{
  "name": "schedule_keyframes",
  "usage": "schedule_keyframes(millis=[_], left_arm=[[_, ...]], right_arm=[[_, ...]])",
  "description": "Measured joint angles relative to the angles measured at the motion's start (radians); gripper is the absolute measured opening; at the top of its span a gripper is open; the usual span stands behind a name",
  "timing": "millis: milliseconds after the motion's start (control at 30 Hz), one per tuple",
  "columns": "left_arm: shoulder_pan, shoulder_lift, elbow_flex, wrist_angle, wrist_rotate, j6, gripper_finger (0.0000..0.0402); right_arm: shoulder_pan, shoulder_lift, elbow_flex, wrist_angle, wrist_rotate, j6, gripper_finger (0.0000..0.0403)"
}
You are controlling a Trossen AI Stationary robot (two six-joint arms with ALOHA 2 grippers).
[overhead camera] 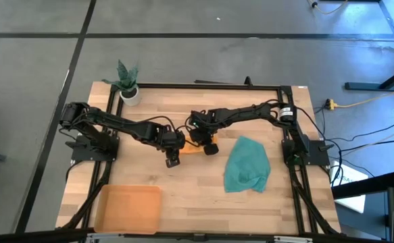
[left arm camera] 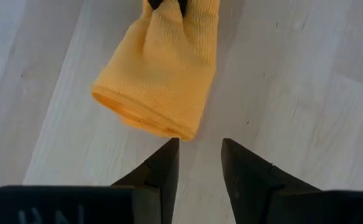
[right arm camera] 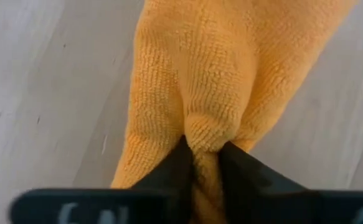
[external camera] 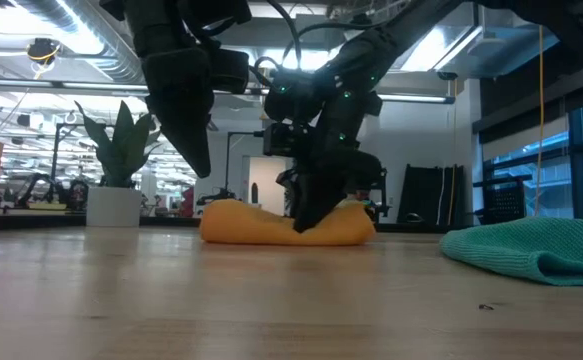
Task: Roll microfiber towels into tight, uniform cylinder then place into a basket
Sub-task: Put the rolled orange microfiber towel into the bin
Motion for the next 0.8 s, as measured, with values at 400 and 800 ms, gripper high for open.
schedule_keyframes(millis=[400, 800], left_arm=[[0.001, -0.124, -0.002, -0.005, 0.033, -0.142, 0.011], [-0.023, -0.346, -0.001, -0.125, -0.015, -0.162, 0.011]], right_arm=[[-0.001, -0.001, 0.0, 0.001, -0.002, 0.028, 0.0021], [0.003, -0.021, 0.158, -0.093, 0.052, 0.043, 0.0021]])
